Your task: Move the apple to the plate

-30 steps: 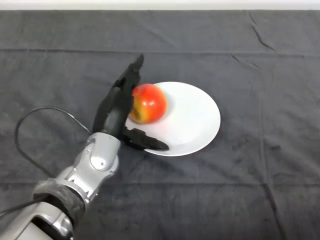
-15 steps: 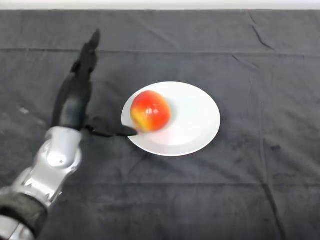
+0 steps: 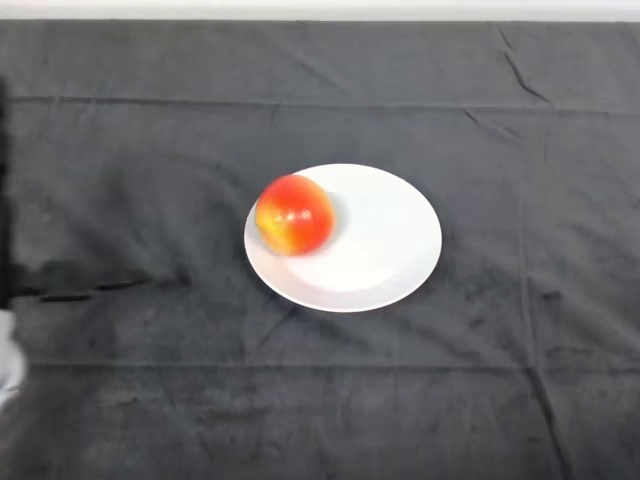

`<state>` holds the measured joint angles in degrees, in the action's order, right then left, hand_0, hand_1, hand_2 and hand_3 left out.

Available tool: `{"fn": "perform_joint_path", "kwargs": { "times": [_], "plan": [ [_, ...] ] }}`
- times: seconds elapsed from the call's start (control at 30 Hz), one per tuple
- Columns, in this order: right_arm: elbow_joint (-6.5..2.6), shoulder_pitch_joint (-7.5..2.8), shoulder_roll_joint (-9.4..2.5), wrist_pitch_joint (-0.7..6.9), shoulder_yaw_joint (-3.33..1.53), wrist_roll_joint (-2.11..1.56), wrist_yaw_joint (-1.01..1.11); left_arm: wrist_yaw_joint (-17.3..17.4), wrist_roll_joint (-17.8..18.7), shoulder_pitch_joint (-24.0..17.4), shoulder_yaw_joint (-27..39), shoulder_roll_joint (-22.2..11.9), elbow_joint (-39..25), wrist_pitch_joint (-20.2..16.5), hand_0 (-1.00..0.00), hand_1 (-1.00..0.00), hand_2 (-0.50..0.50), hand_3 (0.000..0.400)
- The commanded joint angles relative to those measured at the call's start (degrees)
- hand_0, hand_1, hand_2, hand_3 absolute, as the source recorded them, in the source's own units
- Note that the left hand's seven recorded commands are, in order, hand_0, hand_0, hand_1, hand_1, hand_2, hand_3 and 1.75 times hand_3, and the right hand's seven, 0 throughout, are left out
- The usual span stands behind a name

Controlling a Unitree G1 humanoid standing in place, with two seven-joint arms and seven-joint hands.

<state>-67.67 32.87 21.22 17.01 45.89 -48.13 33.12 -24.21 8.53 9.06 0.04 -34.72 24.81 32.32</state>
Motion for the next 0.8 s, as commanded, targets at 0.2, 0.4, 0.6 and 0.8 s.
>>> {"fn": "perform_joint_path", "kwargs": {
  "times": [0.2, 0.4, 0.6, 0.8],
  "plan": [
    [-0.49, 0.24, 0.8, -0.17, 0.64, 0.31, -0.61, -2.01, 2.03, -5.93, 6.98, -2.62, -3.9, 2.7, 0.0, 0.0, 0.0, 0.0],
    [-0.43, 0.23, 0.78, -0.15, 0.63, 0.31, -0.65, -1.63, 4.15, -9.97, 12.14, -2.7, -4.82, 3.62, 0.0, 0.0, 0.0, 0.0],
    [-0.41, 0.22, 0.78, -0.13, 0.63, 0.3, -0.67, -0.55, 6.97, -13.73, 17.45, -2.99, -5.82, 4.15, 0.0, 0.0, 0.0, 0.0],
    [-0.42, 0.22, 0.79, -0.12, 0.64, 0.29, -0.67, 0.99, 9.7, -15.97, 22.54, -3.17, -4.95, 5.0, 0.0, 0.0, 0.0, 0.0]
  ]
}}
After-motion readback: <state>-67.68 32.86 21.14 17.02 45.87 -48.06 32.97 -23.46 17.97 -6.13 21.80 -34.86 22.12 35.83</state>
